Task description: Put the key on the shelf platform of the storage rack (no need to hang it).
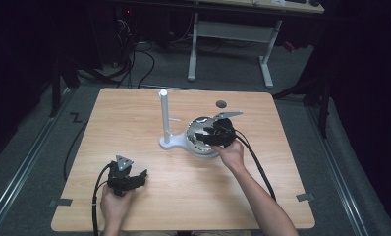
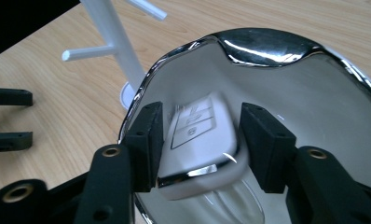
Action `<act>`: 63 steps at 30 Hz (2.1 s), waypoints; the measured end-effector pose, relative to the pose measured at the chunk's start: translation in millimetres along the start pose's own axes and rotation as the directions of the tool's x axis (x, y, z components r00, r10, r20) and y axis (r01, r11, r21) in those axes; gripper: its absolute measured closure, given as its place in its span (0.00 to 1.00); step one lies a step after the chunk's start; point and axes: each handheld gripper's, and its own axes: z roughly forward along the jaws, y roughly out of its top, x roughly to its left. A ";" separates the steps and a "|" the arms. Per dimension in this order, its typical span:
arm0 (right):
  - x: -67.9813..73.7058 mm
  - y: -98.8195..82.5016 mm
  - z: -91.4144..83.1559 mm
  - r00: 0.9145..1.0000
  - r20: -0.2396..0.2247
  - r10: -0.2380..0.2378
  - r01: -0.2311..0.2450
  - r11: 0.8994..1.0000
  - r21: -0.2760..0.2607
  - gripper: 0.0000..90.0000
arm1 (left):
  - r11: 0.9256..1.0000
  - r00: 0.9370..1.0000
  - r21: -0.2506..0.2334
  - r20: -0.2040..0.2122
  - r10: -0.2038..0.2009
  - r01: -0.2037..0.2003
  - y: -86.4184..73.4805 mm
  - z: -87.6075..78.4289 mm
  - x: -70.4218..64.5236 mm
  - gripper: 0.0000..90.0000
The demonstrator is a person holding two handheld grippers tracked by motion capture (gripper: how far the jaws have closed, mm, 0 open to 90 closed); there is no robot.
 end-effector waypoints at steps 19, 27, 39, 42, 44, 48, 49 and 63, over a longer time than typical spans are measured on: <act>-5.6 1.2 -26.0 0.998 0.057 -0.010 0.012 0.999 -0.034 0.54 | 1.000 1.000 -0.001 -0.001 0.000 0.000 -0.2 0.0 0.0 0.27; -11.5 0.7 -38.2 0.997 0.076 -0.006 0.010 0.998 -0.058 0.54 | 1.000 1.000 -0.002 -0.001 -0.006 0.006 -0.3 0.0 -0.5 0.27; -17.2 -0.1 -54.3 0.995 0.099 0.010 -0.001 0.996 -0.086 0.54 | 1.000 1.000 -0.002 -0.001 -0.006 0.006 -0.4 0.0 -0.5 0.27; -18.4 -0.9 -57.5 0.995 0.103 0.012 -0.003 0.996 -0.088 0.54 | 1.000 1.000 -0.001 -0.001 -0.005 0.005 -0.4 0.0 -0.5 0.27; -19.6 -2.8 -60.3 0.994 0.106 0.017 -0.007 0.995 -0.100 0.54 | 1.000 1.000 -0.002 -0.003 -0.008 0.008 -0.5 0.0 -0.6 0.27; -26.7 -9.8 -65.9 0.992 0.122 0.036 -0.024 0.995 -0.095 0.54 | 1.000 1.000 -0.002 -0.005 -0.008 0.008 -0.5 0.0 -0.7 0.27; -26.7 -9.8 -65.9 0.992 0.122 0.036 -0.024 0.995 -0.095 0.54 | 1.000 1.000 -0.003 -0.002 -0.002 0.002 -0.6 0.1 -0.4 0.27; -31.5 -11.6 -87.0 0.989 0.139 0.050 -0.032 0.991 -0.130 0.54 | 1.000 1.000 -0.002 -0.005 -0.009 0.009 -0.5 0.0 -0.8 0.27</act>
